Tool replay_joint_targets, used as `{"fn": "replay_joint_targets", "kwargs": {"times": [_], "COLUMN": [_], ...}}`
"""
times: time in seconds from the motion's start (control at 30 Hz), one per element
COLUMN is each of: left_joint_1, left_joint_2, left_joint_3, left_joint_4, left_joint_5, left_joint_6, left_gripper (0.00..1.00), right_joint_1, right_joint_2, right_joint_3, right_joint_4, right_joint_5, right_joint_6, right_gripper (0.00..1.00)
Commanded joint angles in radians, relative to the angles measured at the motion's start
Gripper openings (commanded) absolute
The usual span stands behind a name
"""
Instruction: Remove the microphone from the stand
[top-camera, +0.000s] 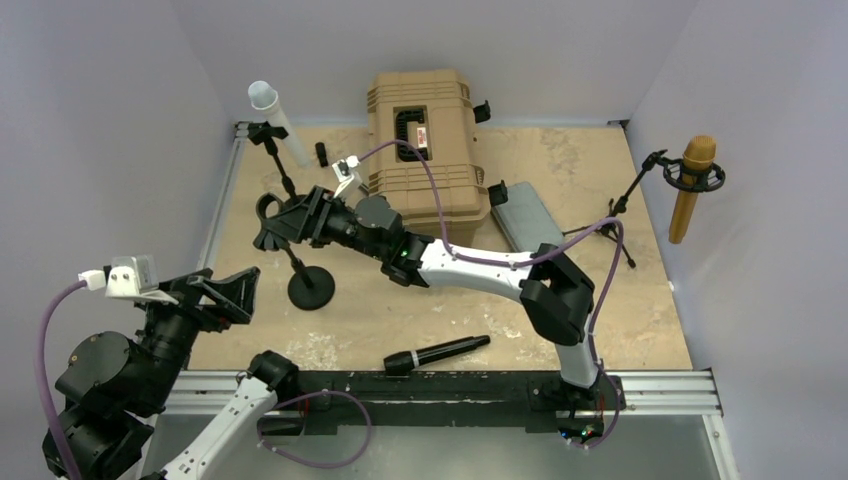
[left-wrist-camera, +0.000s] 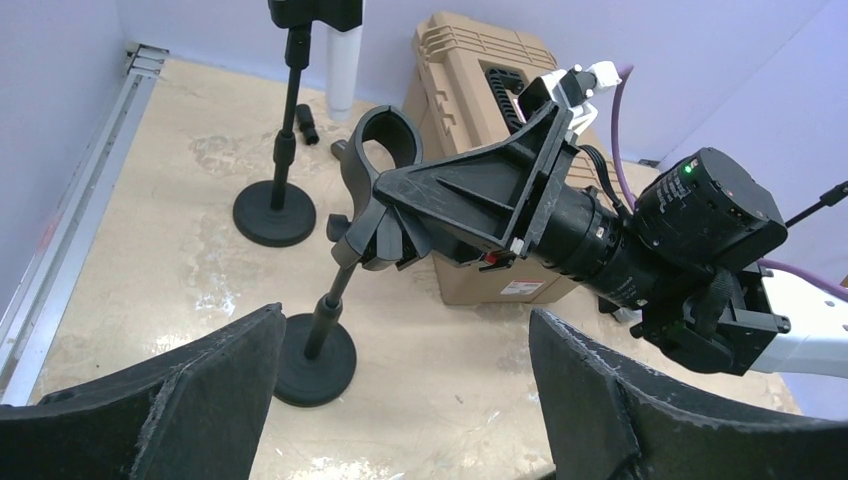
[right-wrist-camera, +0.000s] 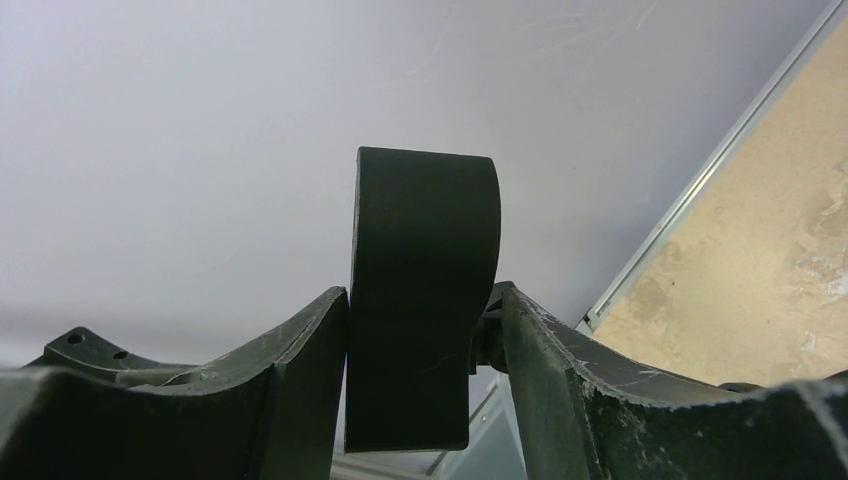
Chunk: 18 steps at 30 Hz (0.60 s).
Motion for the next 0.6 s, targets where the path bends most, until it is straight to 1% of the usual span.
{"fn": "replay_joint_targets", "kwargs": {"times": [0.0,0.13,0.27,0.37,0.47,0.57], "left_joint_1": [0.003,0.003,0.003,0.003,0.003,0.003], "left_joint_2": [-0.001,0.006,0.018,0.058,0.108,0.105], "left_joint_3": [-0.013,-0.018,-0.021,-0.011,0.009,-0.014], "left_joint_4": [0.014,0.010,0.004,-0.018,-0.062,-0.035], "left_joint_5": [0.019,0.018,0.008,-0.007,-0.012,0.005], "left_joint_6": [-0.014,-0.010,-0.005,-0.004,-0.013,-0.017], "left_gripper": [0.89,0.88,0.88,0.89,0.89,0.88], "right_joint_1": [0.013,0.013,0.013,0.013,0.013,0.014], "right_joint_2": [0.079,0.069,0.073,0.082,0.083,0.093], "right_joint_3": [-0.090,-0.104,-0.145,-0.146,-0.153,-0.151], "right_joint_4": [-0.297,-0.321,-0.305,-0.353,-0.345,-0.346], "right_joint_5": [0.040,0.081,0.082,0.093,0.094,0.110], "right_joint_6": [-0.085,-0.087,-0.084,-0.078,-0.078,-0.102], "right_gripper": [0.53,0.53,0.52,0.53,0.53,0.53]}}
